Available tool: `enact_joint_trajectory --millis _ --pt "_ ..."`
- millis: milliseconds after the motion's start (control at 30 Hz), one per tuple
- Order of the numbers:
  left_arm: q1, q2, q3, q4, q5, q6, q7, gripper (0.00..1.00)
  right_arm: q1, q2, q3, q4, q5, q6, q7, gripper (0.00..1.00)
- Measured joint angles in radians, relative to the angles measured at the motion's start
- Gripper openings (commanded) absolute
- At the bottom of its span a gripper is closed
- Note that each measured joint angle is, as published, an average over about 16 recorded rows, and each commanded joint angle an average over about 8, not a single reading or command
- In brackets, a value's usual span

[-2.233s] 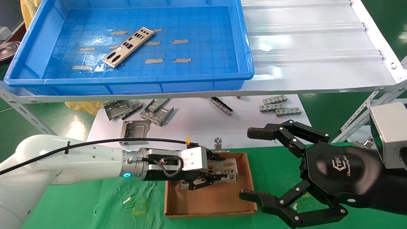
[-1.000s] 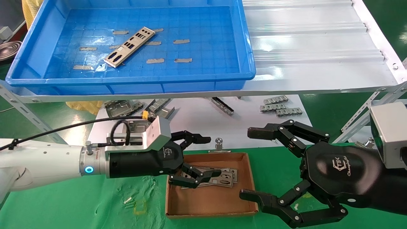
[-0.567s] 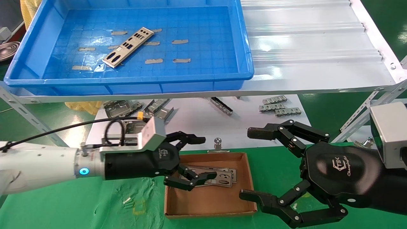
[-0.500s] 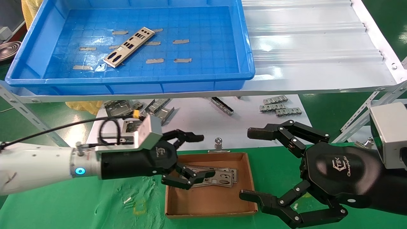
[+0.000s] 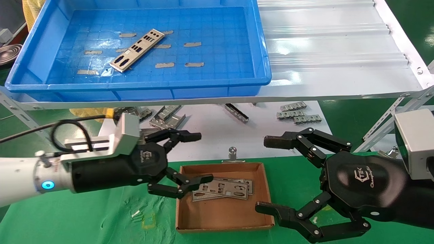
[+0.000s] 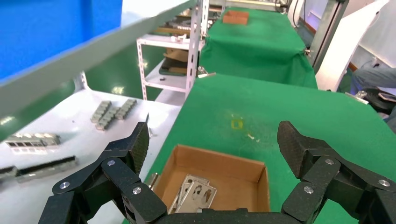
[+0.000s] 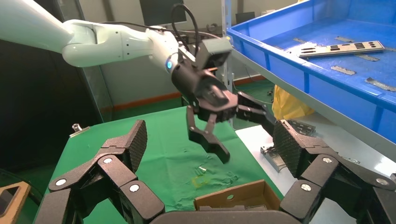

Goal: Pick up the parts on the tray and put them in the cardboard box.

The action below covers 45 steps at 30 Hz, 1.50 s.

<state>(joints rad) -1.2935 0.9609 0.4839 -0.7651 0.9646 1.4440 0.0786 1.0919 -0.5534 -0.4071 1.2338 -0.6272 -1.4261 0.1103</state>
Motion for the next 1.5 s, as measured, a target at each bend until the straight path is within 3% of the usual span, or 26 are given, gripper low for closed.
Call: enact_joint_trajectory --millis 1067,1500 --pt "0.182 -0.290 -0.170 -0.431 -0.194 0.043 -0.221 1.00 0.000 0.000 0.000 0.000 0.000 0.000 0.000 1.00" --pt "0.225 -0.358 -0.210 -0.532 -0.242 0.053 -0.270 1.00 0.000 0.000 0.000 0.000 0.000 0.000 0.000 1.00"
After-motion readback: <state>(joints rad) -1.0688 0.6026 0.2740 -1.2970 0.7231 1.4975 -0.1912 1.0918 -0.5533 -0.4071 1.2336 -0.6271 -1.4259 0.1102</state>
